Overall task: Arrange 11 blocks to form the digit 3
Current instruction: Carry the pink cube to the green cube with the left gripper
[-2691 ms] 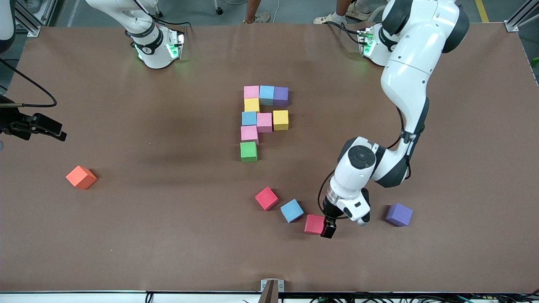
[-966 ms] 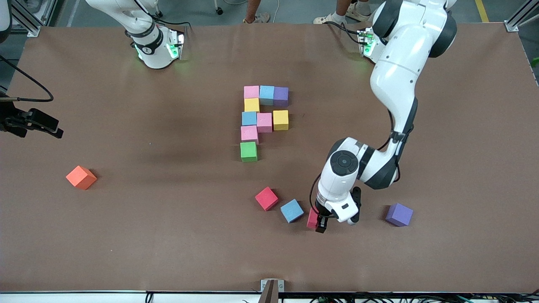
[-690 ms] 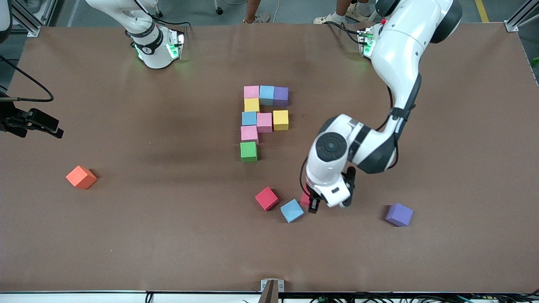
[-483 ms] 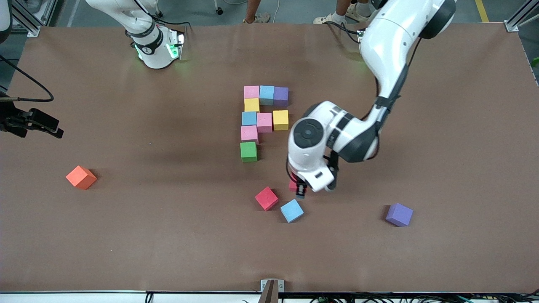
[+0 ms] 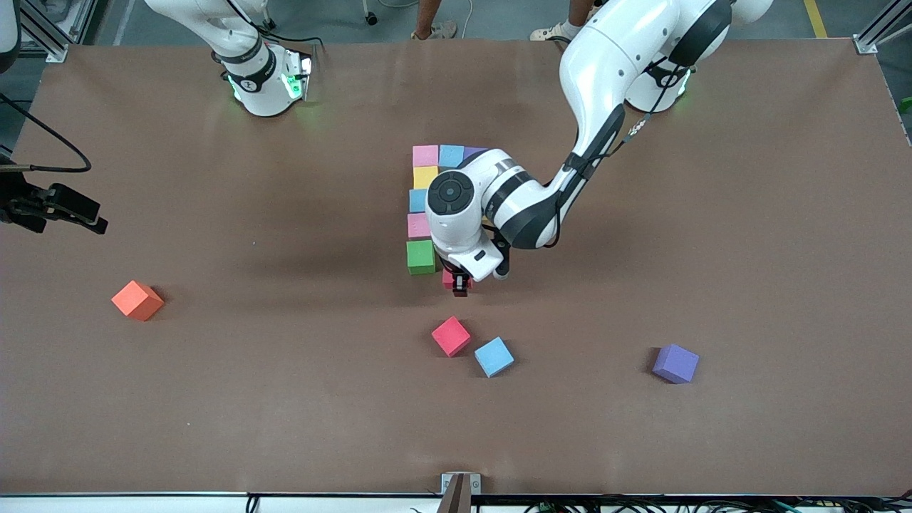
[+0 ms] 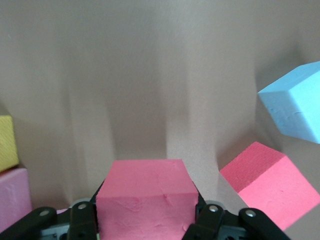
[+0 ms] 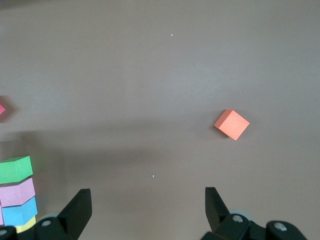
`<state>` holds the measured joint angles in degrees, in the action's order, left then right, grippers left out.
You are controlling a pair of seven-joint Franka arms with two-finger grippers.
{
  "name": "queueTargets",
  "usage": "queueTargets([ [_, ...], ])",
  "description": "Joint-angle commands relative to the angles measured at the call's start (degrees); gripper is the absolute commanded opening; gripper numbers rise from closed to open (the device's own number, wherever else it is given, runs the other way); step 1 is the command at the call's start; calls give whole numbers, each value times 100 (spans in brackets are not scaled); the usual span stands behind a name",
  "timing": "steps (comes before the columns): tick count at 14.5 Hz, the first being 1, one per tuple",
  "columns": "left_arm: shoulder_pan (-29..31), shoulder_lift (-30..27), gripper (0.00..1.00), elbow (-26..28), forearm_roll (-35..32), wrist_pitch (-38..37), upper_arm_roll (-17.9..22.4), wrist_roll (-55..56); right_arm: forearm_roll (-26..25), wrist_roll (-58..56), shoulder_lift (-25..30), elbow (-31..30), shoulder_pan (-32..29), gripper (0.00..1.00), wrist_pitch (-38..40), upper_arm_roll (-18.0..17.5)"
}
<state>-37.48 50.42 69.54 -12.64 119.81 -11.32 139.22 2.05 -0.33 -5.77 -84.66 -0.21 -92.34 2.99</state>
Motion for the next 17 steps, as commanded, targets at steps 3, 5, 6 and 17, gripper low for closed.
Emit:
queueTargets([
  [3,-145,187,11,104,77,578,51,386,-108,-20,146,-156,21,100,-47,-18],
  [5,-276,249,11,209,33,623,59,518,-99,-28,146,-156,30,100,-39,-26],
  [6,-329,258,11,261,33,657,60,527,-108,-20,146,-147,21,100,-39,-26],
  [17,-479,188,10,895,-257,948,68,536,-99,-28,146,-147,30,100,-30,-26],
])
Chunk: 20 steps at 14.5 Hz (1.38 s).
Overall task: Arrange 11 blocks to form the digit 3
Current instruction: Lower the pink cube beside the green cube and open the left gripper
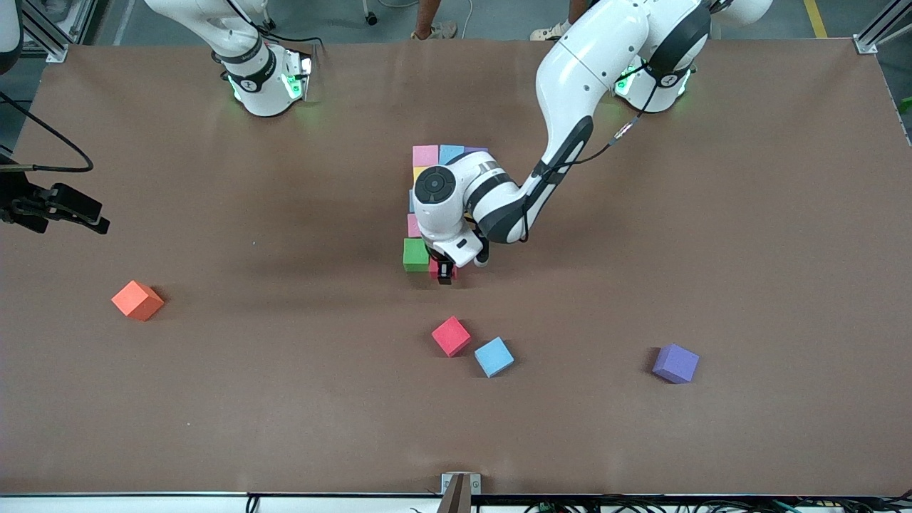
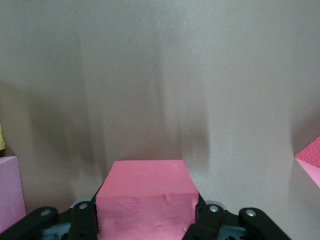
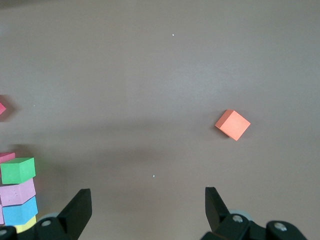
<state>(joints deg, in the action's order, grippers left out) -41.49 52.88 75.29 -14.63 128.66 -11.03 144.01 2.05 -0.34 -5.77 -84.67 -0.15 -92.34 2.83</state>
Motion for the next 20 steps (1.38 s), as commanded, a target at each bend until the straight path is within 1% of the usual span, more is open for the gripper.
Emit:
queueTargets([
  [1,-140,-58,10,355,-57,63,40,66,-99,-27,146,-155,24,100,-30,-10],
  [7,-211,-58,10,460,-57,63,49,127,-99,-18,146,-146,15,100,14,-10],
  [8,-219,-58,18,460,-74,72,49,127,-99,-18,146,-146,15,100,14,-10],
  [9,-211,-50,58,460,-109,72,49,110,-99,-18,146,-146,24,100,14,-10],
  [10,-211,-58,100,460,-171,63,49,75,-99,-18,146,-146,24,100,14,-10],
  [12,-193,-93,100,452,-180,10,40,22,-99,-18,146,-146,15,100,14,-10],
  [17,-149,-409,100,443,-180,-323,22,-74,-99,-18,146,-146,15,100,23,-10],
  [20,-114,-541,100,425,-171,-359,13,-206,-99,-18,146,-146,24,100,14,-10],
])
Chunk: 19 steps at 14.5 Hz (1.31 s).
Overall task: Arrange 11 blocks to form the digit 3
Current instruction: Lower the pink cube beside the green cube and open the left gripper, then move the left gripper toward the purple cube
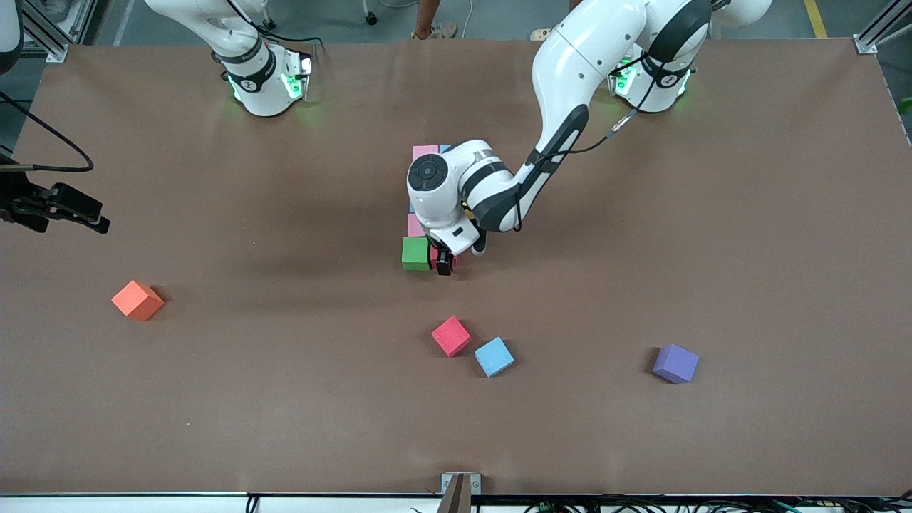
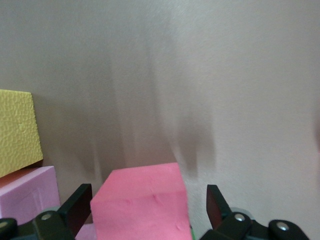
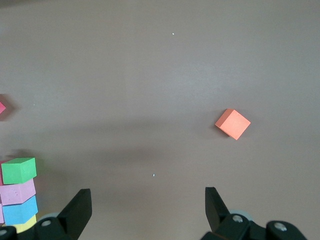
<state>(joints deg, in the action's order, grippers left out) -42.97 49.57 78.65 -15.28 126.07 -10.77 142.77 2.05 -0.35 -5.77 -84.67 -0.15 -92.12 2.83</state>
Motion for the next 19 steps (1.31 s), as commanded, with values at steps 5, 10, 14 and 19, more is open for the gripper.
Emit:
queueTargets([
  [5,219,-614,100,72,-28,-345,-13,-607,-99,-18,146,-146,24,100,-8,-10],
  [10,1060,-659,100,72,-80,-355,22,-2450,-90,-18,146,-146,24,100,-8,-19],
  [14,2053,-693,100,361,-89,-364,31,-4682,-90,-18,146,-146,24,100,-8,-10],
  [19,3143,-1019,100,784,-89,-373,5,-8004,-82,-18,146,-146,24,100,-8,-19],
])
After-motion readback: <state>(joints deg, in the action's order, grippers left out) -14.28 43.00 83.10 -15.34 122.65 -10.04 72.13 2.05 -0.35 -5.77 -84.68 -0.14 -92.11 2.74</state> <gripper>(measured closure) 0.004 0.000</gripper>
